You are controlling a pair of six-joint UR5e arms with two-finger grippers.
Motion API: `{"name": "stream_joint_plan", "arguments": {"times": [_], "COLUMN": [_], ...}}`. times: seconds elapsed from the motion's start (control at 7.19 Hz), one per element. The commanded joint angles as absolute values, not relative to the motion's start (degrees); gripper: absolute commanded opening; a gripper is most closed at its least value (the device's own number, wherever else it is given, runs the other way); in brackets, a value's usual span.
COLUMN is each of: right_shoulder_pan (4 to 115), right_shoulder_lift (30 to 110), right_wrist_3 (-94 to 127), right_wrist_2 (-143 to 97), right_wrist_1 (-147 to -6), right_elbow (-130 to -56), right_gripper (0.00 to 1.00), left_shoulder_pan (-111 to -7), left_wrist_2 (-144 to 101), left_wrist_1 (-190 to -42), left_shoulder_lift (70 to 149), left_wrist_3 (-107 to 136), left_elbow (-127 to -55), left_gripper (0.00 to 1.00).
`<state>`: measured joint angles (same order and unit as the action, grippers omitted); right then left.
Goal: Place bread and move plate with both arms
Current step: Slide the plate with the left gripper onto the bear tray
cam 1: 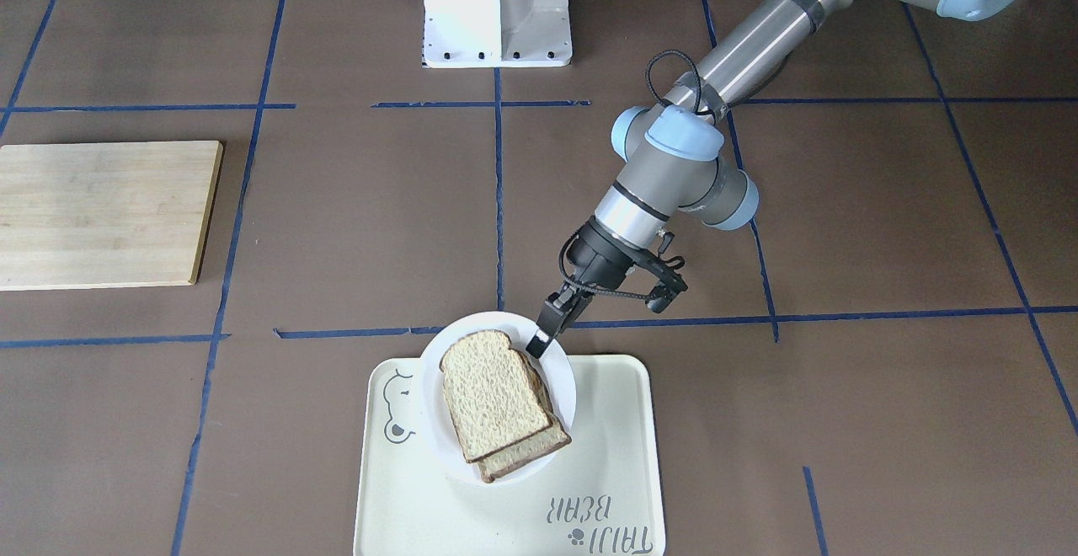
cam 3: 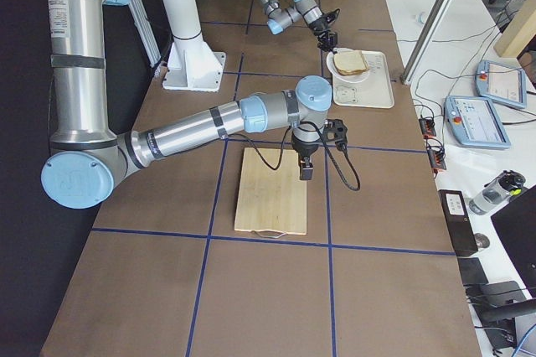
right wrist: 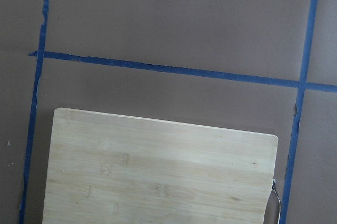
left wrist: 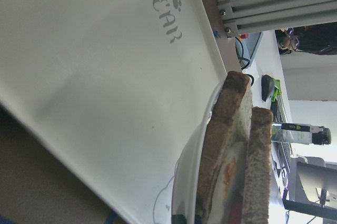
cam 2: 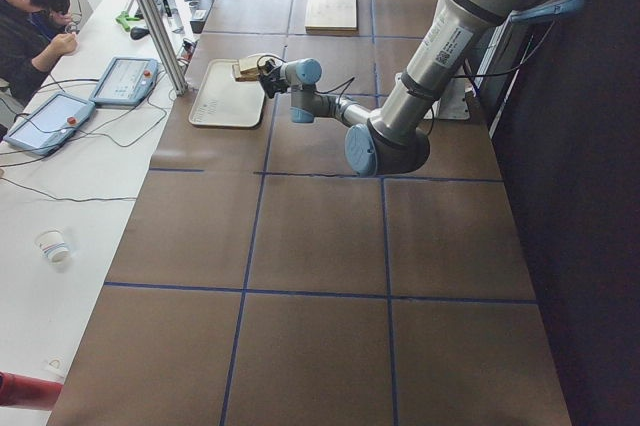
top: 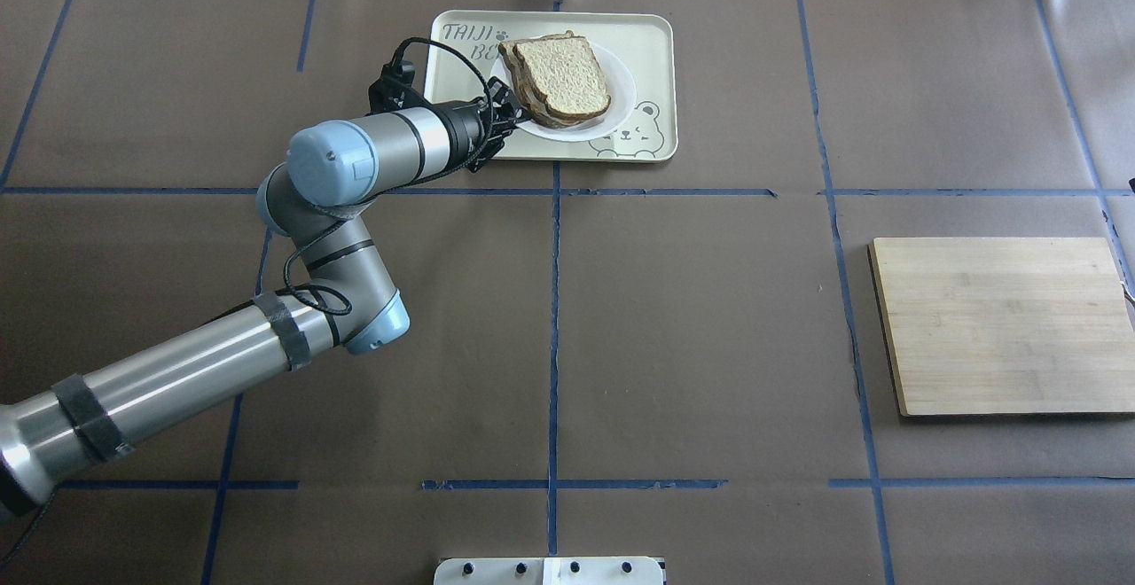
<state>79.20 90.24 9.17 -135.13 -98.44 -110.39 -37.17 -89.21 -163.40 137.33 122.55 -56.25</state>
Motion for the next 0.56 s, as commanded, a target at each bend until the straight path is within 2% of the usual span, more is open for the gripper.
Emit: {"name": "stream_joint_plan", "arguments": {"times": [0.0,0.42], "right_shoulder_pan": [79.3,79.3], "right_shoulder_lift": [90.3,90.4], "right_wrist_3": [9.3,9.4], "right_wrist_2": [-135.0,-135.1], "right_wrist_1": [-98.4,-98.4], "right_elbow": [-110.4,-109.3], "right_gripper": [1.00,1.00], "left_shoulder_pan": [-39.1,-38.5], "left_wrist_2": [-88.9,-89.1], "left_wrist_1": [-163.2,-163.3], "left_shoulder_lift": [143.1,143.1], "left_wrist_3": [127.4,127.4], "left_elbow": [-47.2,-45.4], "left_gripper": [0.00,0.00]}}
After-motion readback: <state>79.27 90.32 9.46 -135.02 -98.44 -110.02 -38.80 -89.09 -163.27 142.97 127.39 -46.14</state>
